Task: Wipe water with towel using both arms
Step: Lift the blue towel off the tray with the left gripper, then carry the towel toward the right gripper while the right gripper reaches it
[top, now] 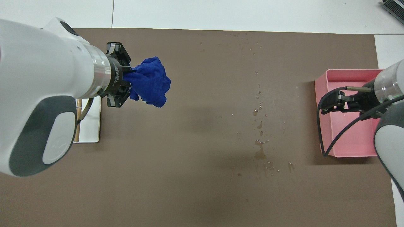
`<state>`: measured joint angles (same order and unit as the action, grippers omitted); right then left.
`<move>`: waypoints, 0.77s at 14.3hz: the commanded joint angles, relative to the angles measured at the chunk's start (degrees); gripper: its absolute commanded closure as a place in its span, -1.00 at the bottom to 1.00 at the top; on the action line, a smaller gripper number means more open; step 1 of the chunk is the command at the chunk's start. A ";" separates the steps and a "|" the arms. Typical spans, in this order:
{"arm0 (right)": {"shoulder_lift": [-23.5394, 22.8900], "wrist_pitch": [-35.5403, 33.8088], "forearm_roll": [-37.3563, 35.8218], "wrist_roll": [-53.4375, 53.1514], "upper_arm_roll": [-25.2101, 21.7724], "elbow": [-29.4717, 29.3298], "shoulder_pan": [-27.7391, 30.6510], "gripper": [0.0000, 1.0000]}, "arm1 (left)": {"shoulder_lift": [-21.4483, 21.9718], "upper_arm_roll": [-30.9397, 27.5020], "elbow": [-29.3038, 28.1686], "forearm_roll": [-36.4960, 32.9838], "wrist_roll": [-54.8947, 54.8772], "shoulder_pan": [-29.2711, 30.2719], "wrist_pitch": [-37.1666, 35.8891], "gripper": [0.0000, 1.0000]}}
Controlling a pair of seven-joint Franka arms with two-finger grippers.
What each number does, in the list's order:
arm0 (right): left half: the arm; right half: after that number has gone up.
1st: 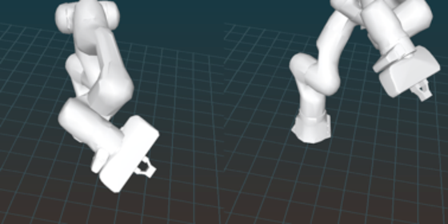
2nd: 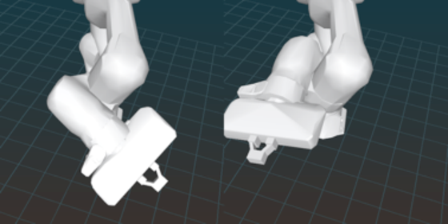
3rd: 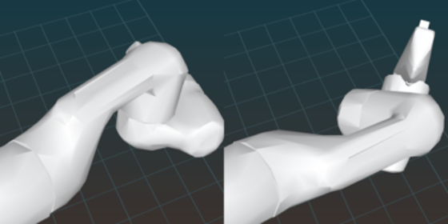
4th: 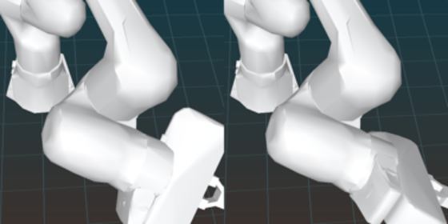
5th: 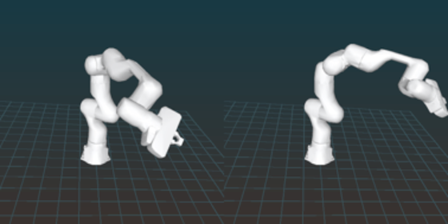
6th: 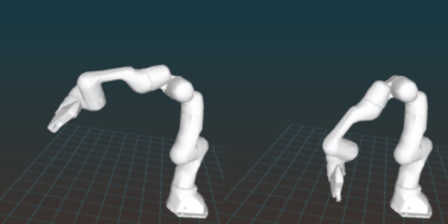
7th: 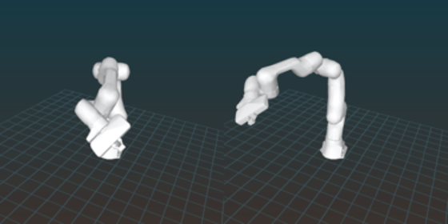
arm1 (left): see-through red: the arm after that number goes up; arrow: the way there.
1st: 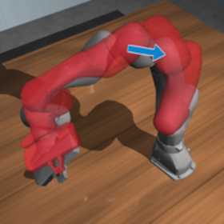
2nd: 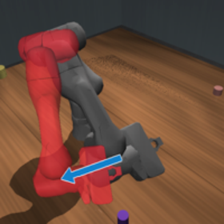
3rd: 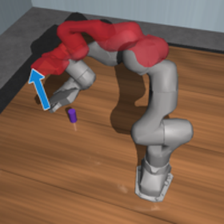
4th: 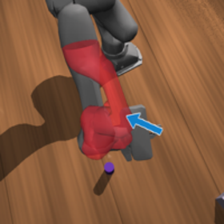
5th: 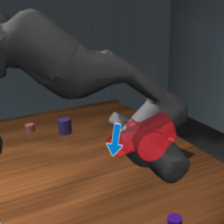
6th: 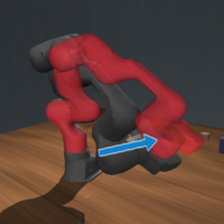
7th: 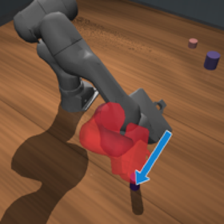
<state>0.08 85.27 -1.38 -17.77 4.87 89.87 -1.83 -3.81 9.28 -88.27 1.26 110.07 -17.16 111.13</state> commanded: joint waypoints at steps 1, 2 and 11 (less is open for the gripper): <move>-0.43 3.40 3.99 -6.00 0.67 -0.14 0.95 -0.95 | -1.28 -0.93 2.22 -0.37 12.13 -5.67 4.86 1.00; -0.61 4.11 6.63 -11.88 0.67 -0.05 0.69 -0.93 | -1.72 -0.93 2.92 -1.60 16.19 -7.52 6.45 1.00; -5.61 17.91 30.20 -62.17 1.28 -2.41 -5.62 -0.82 | -3.13 -0.93 6.35 -8.89 34.05 -20.27 9.89 1.00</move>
<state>-2.84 101.25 26.12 -71.89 6.05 89.81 -5.59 -5.88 9.25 -84.27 -4.26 138.98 -33.82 119.88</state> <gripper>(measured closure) 0.084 0.753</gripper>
